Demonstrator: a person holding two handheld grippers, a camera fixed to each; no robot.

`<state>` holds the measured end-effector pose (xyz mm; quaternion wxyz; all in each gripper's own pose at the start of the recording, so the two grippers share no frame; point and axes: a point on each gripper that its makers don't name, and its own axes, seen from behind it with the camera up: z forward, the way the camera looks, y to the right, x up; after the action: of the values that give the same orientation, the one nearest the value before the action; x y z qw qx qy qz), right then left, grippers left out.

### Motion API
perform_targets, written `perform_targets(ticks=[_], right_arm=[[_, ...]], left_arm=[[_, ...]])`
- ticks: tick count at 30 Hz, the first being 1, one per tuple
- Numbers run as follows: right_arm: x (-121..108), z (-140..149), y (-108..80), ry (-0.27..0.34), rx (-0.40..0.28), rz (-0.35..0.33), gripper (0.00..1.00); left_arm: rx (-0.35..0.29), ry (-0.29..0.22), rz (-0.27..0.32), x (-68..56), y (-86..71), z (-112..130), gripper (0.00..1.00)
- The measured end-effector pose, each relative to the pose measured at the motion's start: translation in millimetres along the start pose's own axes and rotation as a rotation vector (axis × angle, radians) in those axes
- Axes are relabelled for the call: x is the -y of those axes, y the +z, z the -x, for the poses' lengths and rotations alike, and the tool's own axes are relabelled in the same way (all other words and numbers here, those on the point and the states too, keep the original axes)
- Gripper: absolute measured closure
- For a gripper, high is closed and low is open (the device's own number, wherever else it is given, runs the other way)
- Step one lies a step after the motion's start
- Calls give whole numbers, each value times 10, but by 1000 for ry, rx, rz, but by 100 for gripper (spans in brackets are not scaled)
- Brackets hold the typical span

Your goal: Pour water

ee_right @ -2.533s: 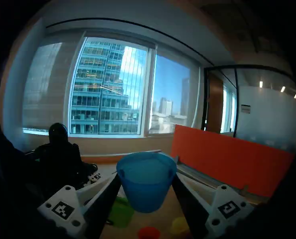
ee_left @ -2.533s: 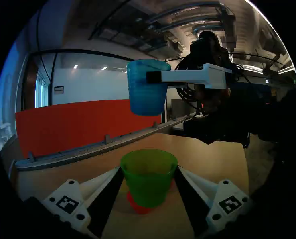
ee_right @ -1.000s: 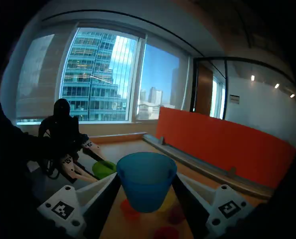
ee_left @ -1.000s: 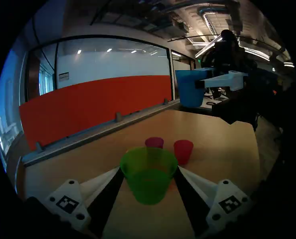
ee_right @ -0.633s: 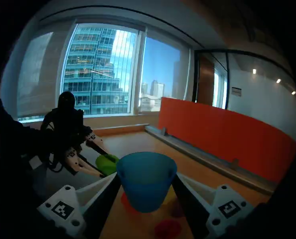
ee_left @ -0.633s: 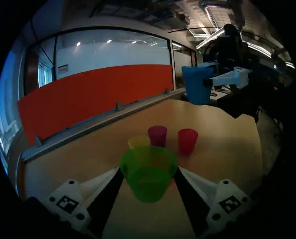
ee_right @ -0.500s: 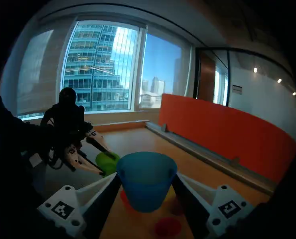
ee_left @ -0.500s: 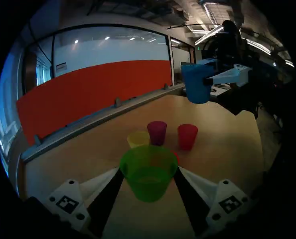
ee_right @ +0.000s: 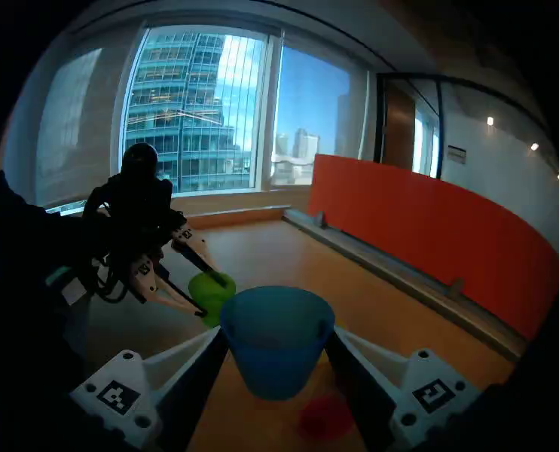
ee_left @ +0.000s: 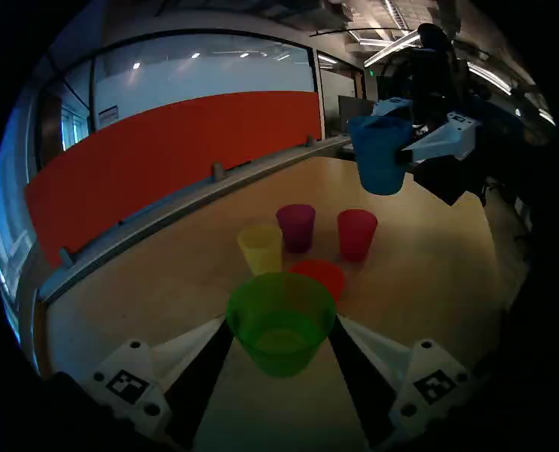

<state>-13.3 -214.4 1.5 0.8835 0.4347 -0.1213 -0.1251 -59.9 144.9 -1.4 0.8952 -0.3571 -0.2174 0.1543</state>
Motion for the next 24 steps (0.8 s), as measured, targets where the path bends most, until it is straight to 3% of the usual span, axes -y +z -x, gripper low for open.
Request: perform_targets(ticks=[24], right_arm=[[78, 507, 189, 36, 91, -36, 8]], left_arm=[[65, -10, 14, 46, 92, 236, 14]])
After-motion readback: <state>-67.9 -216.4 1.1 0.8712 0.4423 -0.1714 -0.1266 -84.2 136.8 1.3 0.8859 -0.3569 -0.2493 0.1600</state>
